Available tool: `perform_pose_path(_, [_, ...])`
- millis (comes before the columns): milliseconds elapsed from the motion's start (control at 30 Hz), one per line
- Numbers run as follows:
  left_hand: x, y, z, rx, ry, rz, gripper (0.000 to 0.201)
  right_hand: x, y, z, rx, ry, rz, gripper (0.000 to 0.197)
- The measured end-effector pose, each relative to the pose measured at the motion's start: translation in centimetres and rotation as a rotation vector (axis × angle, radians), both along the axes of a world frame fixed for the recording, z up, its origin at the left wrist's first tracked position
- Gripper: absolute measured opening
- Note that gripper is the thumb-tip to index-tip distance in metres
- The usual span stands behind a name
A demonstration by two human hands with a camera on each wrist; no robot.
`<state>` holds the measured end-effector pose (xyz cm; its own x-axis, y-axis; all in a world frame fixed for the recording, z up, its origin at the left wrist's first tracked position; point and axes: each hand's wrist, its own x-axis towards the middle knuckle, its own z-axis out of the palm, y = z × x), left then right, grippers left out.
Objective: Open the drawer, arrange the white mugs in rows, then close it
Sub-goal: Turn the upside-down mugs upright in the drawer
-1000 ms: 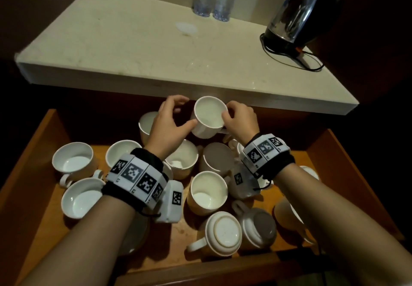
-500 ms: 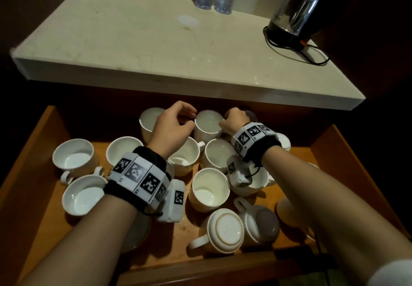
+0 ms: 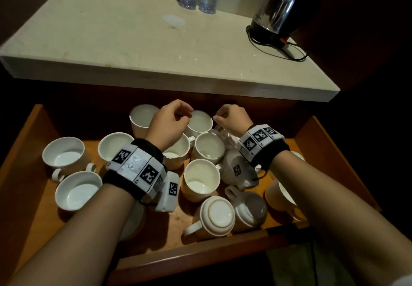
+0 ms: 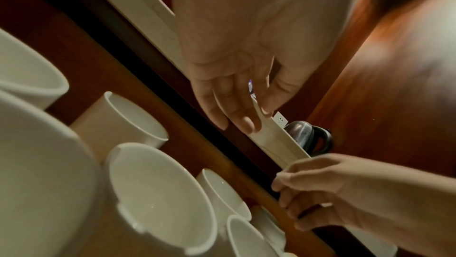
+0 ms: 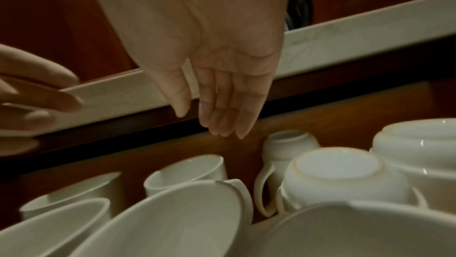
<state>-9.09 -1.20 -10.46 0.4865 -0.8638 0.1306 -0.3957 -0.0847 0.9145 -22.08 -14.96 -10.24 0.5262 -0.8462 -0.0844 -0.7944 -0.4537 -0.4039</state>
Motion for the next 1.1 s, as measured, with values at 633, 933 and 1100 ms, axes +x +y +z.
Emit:
perform_pose_path(633, [-2.0, 1.0, -0.4, 0.198, -0.065, -0.176, 0.022, -3.8, 9.7, 0.6, 0.286, 0.932, 0.546, 0.076])
perform_pose_path(933, [-1.4, 1.3, -0.6, 0.254, -0.125, -0.144, 0.024, -4.2, 11.0, -1.1, 0.226, 1.048, 0.627, 0.063])
perform_pose_path(1100, [-1.3, 1.3, -0.6, 0.258, -0.137, -0.159, 0.024, -4.1, 10.3, -1.8, 0.409, 0.905, 0.494, 0.046])
